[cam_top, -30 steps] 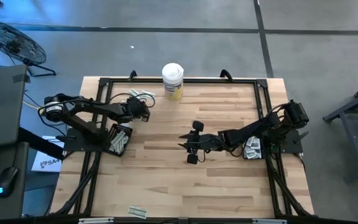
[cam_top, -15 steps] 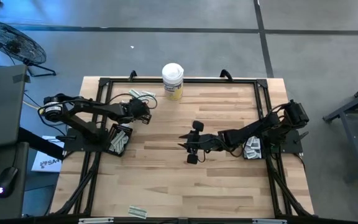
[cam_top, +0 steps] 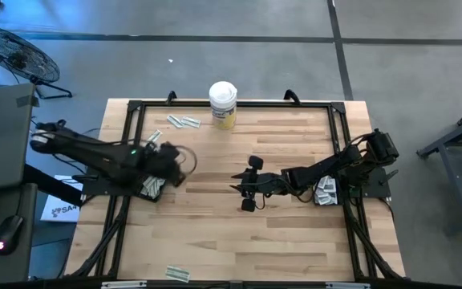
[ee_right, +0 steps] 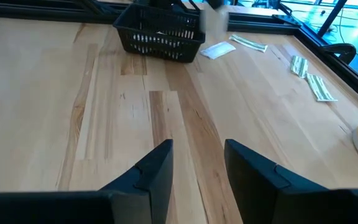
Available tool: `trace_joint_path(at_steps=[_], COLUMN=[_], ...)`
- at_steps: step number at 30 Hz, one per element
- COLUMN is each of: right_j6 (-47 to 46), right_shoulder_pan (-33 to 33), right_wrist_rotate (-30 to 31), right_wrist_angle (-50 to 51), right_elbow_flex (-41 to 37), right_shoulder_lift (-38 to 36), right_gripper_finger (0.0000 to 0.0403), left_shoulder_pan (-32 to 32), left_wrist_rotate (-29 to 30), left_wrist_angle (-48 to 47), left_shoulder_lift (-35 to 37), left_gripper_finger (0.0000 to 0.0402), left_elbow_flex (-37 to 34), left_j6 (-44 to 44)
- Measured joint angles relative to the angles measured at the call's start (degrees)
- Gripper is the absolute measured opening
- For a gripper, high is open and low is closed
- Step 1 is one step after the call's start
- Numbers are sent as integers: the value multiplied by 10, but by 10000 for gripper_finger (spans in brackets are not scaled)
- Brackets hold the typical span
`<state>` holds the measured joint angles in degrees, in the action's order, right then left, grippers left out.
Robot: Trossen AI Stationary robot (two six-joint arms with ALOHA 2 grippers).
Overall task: Pick & Place First Aid Supplies
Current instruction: Put the bandage into the left black basket
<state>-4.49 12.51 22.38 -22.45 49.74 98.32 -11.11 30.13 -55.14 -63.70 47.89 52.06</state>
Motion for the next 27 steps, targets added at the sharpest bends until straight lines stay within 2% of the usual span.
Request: trace_joint_path(at_steps=[6, 12, 17, 20, 24, 27], right_j6=[0, 15, 19, 20, 23, 32], right_shoulder_pan=[-1, -4, -9, -9, -9, -9], right_wrist_rotate=[2, 2, 0, 0, -3, -3], right_wrist_angle=[-1, -8, -10, -10, -10, -10], right_elbow_flex=[0, 0, 0, 0, 0, 0], right_shoulder_lift=[0, 0, 0, 0, 0, 0], right_gripper_finger=[138, 138, 138, 138, 138, 138], left_shoulder_pan=[-164, -252, -260, -255, -211, -165], left_wrist_rotate=[-24, -28, -26, 2, 4, -1], left_wrist_angle=[-61, -178, -183, -188, -200, -187], left_shoulder_lift=[40, 15, 2, 1, 1, -1], left_gripper_finger=[1, 1, 1, 1, 1, 1], left_elbow_flex=[21, 15, -8, -21, -51, -65], left_j6=[135, 306, 372, 419, 467, 436])
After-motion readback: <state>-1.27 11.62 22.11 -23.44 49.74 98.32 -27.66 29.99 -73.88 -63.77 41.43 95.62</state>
